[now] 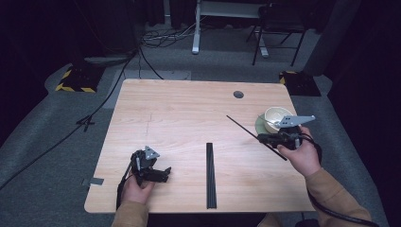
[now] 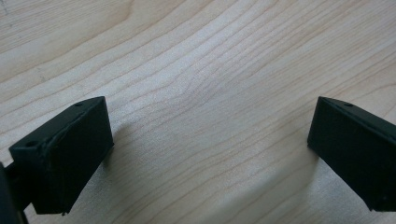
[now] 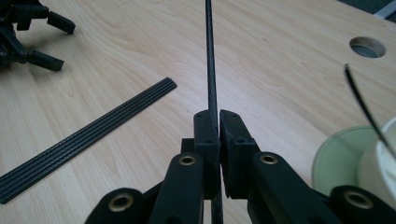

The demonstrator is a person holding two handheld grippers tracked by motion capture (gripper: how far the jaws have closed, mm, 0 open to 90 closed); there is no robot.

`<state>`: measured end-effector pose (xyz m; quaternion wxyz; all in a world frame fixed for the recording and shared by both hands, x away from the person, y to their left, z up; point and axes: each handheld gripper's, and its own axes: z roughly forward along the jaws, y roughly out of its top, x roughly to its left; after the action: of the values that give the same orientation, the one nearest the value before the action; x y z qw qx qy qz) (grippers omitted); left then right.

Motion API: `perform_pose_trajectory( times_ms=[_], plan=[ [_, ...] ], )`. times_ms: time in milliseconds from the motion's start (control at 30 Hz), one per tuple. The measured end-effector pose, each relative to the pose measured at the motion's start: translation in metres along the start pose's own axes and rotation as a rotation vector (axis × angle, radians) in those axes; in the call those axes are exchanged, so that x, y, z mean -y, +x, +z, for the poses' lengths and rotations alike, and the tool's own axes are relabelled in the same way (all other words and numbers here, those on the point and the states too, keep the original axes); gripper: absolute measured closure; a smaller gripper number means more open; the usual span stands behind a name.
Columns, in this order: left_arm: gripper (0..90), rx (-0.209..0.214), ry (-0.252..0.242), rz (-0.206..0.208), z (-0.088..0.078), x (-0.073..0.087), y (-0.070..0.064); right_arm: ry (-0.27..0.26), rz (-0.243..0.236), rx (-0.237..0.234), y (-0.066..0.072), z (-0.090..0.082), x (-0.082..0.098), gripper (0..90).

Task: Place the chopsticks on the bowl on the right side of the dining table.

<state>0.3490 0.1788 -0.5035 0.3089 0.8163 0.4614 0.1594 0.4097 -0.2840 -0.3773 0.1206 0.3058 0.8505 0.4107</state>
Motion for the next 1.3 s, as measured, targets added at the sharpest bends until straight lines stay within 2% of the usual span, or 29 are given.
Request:
perform_pose_trajectory(
  times_ms=[33,233,567,767,900,1000,1100,1300],
  plan=[
    [0.3,0.001,0.001,-0.001,0.0,0.0,0.0,-0.003,-0.01,0.004,-0.003,-0.003,-0.002,86.2],
    [0.3,-0.003,-0.001,0.001,0.0,0.0,0.0,-0.031,0.003,0.033,-0.018,-0.02,-0.01,86.2],
    [0.3,-0.004,-0.002,0.001,0.0,0.0,0.0,-0.012,0.001,0.075,-0.045,-0.031,-0.016,86.2],
    [0.3,0.001,0.001,-0.003,0.0,-0.001,0.0,-0.002,0.028,0.11,-0.065,-0.036,-0.015,86.2],
    [0.3,0.001,0.001,-0.003,0.0,-0.001,0.0,0.008,0.057,0.132,-0.077,-0.036,-0.012,86.2],
    [0.3,-0.001,0.001,-0.002,0.0,-0.001,0.0,0.029,0.057,0.149,-0.088,-0.034,-0.009,86.2],
    [0.3,0.001,0.001,-0.003,0.0,-0.001,0.0,0.036,0.08,0.16,-0.096,-0.029,-0.005,86.2],
    [0.3,0.001,0.001,-0.003,0.0,-0.001,0.0,0.067,0.091,0.173,-0.114,-0.019,0.002,86.2]
  ],
)
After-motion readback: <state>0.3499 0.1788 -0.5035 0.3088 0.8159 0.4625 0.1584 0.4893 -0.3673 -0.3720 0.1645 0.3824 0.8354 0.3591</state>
